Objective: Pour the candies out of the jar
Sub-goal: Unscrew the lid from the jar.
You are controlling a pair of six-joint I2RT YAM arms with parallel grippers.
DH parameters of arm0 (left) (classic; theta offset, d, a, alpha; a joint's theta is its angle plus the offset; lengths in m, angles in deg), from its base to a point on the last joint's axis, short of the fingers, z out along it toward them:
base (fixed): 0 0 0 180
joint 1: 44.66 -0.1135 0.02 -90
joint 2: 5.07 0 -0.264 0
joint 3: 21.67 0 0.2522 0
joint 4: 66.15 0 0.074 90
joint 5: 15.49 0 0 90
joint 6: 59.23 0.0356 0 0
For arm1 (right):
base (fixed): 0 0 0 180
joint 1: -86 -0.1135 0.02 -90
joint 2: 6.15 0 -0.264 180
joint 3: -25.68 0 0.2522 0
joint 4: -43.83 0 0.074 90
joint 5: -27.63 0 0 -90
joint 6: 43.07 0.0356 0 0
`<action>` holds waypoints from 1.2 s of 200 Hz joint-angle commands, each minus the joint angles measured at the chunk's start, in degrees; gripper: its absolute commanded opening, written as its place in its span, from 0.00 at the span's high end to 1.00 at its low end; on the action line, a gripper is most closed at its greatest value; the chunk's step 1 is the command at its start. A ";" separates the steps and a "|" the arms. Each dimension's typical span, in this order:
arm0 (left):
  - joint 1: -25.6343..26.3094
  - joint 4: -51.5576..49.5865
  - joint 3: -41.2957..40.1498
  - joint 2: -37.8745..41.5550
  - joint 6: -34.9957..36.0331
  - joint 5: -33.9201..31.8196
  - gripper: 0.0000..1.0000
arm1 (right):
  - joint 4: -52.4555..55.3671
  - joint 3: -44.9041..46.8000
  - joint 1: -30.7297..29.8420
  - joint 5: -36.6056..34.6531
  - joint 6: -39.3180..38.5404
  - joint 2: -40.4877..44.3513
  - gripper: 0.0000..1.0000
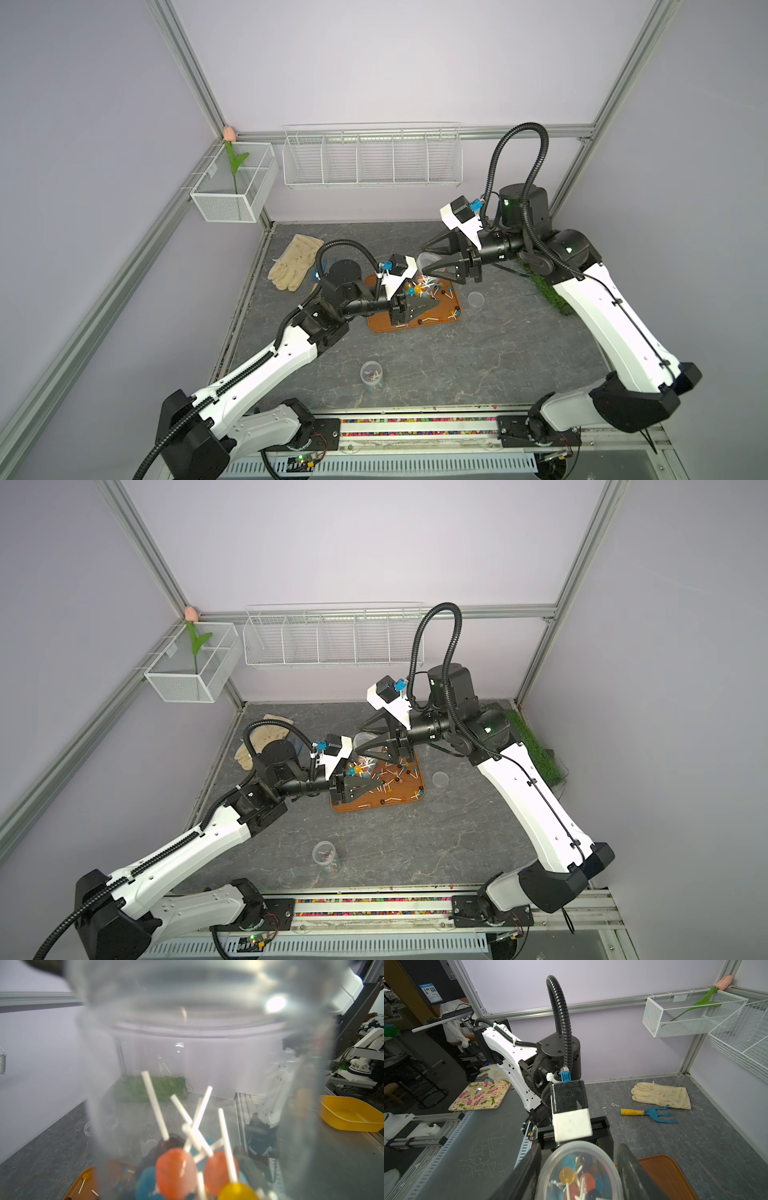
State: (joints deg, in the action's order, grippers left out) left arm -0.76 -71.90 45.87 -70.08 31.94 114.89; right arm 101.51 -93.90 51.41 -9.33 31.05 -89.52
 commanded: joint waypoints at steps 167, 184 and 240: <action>-0.10 3.14 -0.87 -0.80 -0.80 -7.97 0.60 | -12.71 9.69 -2.57 -26.70 28.43 7.14 0.04; -0.11 3.11 -1.04 -0.77 -0.64 -8.32 0.60 | -12.68 10.35 -3.28 -27.63 29.30 6.85 0.06; -0.04 3.17 -1.38 -0.70 -0.60 -8.88 0.61 | -12.63 11.26 -4.98 -28.47 30.38 6.34 0.20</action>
State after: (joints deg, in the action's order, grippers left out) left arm -0.76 -70.83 45.10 -71.04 31.24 106.65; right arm 88.84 -83.73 47.21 -36.72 60.31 -82.75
